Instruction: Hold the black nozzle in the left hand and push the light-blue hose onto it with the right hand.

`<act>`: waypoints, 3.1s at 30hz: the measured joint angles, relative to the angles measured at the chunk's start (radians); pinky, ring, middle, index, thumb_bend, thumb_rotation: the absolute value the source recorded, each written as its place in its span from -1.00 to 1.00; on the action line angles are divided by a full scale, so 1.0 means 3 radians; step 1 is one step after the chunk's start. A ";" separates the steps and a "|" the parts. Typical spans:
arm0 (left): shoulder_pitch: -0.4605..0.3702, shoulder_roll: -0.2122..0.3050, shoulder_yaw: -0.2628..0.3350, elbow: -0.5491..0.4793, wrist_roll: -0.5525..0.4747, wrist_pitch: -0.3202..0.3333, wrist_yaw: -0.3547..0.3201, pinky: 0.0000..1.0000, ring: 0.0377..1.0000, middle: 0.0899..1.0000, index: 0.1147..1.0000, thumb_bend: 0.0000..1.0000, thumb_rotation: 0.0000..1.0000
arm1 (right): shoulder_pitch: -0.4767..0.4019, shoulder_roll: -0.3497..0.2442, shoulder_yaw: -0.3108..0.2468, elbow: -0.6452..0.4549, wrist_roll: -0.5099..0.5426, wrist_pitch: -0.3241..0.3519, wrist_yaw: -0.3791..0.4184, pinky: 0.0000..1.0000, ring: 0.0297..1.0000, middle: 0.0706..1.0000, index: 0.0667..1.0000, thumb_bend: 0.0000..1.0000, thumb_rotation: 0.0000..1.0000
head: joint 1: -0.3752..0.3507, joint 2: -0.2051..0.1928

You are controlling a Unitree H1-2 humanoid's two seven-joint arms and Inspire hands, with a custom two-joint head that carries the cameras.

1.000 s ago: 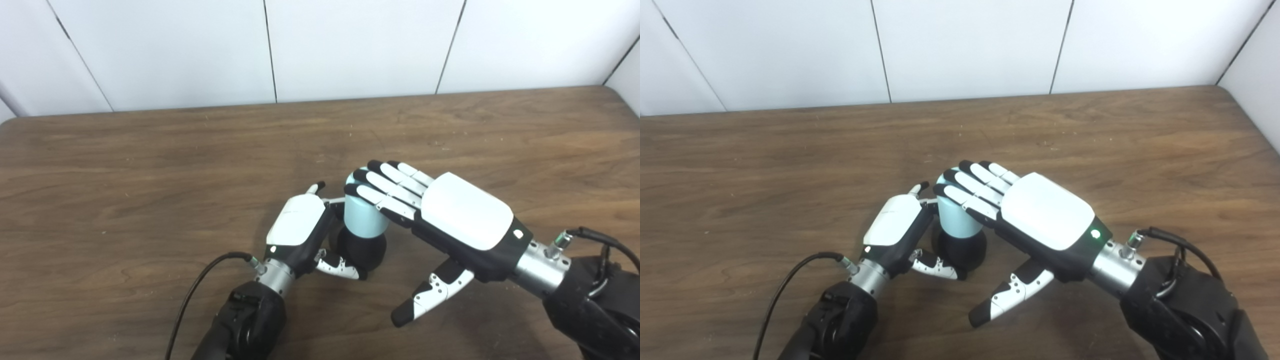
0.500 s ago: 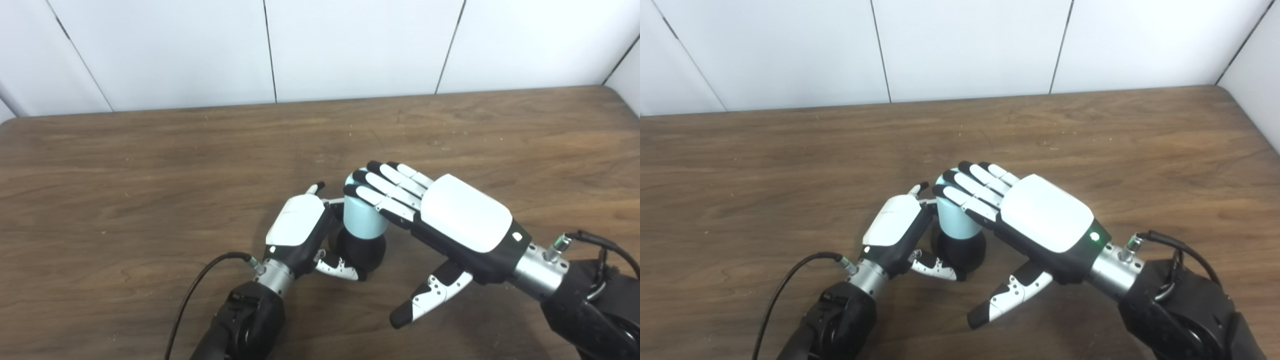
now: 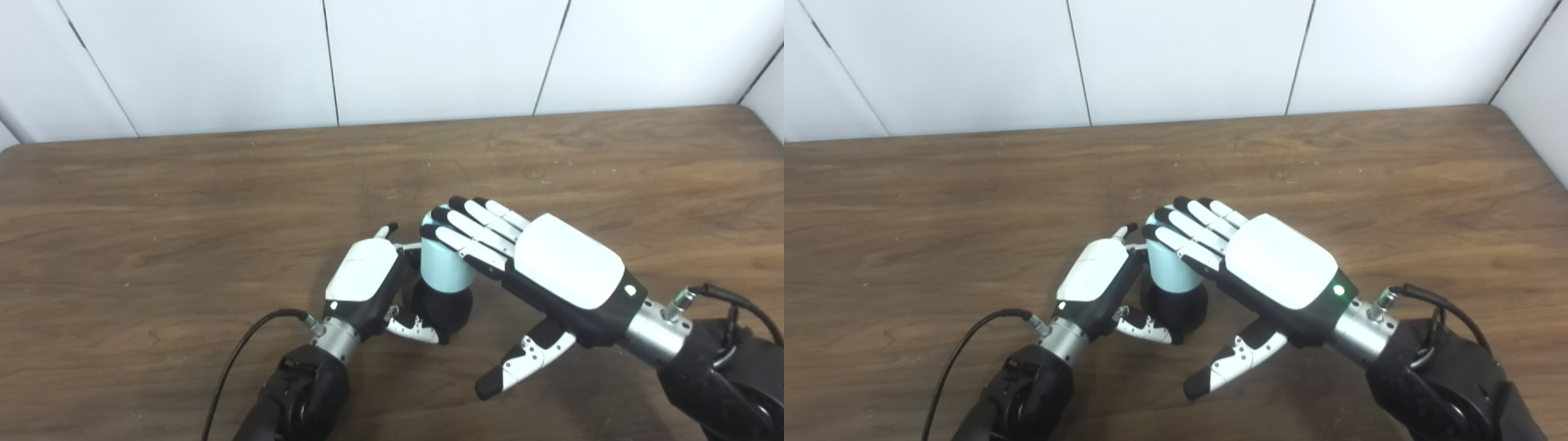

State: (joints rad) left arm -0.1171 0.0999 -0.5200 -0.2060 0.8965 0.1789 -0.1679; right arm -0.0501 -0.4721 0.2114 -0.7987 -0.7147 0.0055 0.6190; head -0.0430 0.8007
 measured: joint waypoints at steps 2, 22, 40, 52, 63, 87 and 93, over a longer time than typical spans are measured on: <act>0.0000 0.0000 0.0000 0.0000 0.0003 0.0000 0.0000 1.00 0.27 -0.20 -0.11 0.04 -1.00 | 0.0000 0.0000 0.0004 0.0001 0.0000 -0.0006 -0.0002 1.00 1.00 1.00 0.93 0.36 1.00 | 0.0005 0.0000; -0.0001 -0.0007 -0.0003 0.0000 0.0004 0.0006 -0.0001 1.00 0.30 -0.21 -0.11 0.04 -1.00 | 0.0001 -0.0128 0.0005 0.0044 0.0124 -0.0005 0.0005 1.00 1.00 0.99 0.94 0.36 1.00 | 0.0005 0.0000; -0.0001 -0.0007 -0.0002 0.0006 0.0002 0.0003 0.0000 1.00 0.29 -0.18 -0.12 0.04 -1.00 | -0.0198 -0.0133 -0.0118 -0.0125 0.0283 0.0307 0.0315 1.00 0.99 0.97 0.90 0.28 1.00 | 0.0005 -0.0005; -0.0002 -0.0008 -0.0005 0.0006 0.0003 0.0003 0.0001 1.00 0.27 -0.21 -0.11 0.04 -1.00 | -0.0431 0.0105 -0.0365 -0.0195 0.0281 0.0388 0.0273 1.00 0.98 0.95 0.89 0.19 1.00 | 0.0020 -0.0015; -0.0001 -0.0009 -0.0001 0.0006 0.0002 0.0003 0.0001 1.00 0.26 -0.22 -0.10 0.04 -1.00 | -0.0436 0.0096 -0.0448 -0.0194 0.0291 0.0361 0.0278 1.00 0.97 0.95 0.89 0.13 1.00 | 0.0020 -0.0020; -0.0024 0.0000 0.0041 0.0070 0.0557 0.0044 0.0117 1.00 1.00 0.99 0.76 0.80 -0.45 | -0.0434 0.0085 -0.0449 -0.0185 0.0256 0.0444 0.0436 1.00 0.96 0.94 0.95 0.12 1.00 | 0.0036 -0.0026; -0.0024 0.0006 0.0091 0.0036 0.0557 0.0043 0.0050 1.00 1.00 1.00 0.83 0.83 -0.41 | -0.0433 0.0021 -0.0452 -0.0185 0.0274 0.0462 0.0436 1.00 0.96 0.94 0.95 0.13 1.00 | 0.0036 -0.0021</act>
State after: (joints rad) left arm -0.1243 0.1016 -0.4928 -0.1952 1.0635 0.1918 -0.1528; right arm -0.1800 -0.4657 0.0758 -0.8542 -0.6324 0.1440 0.7497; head -0.0322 0.7946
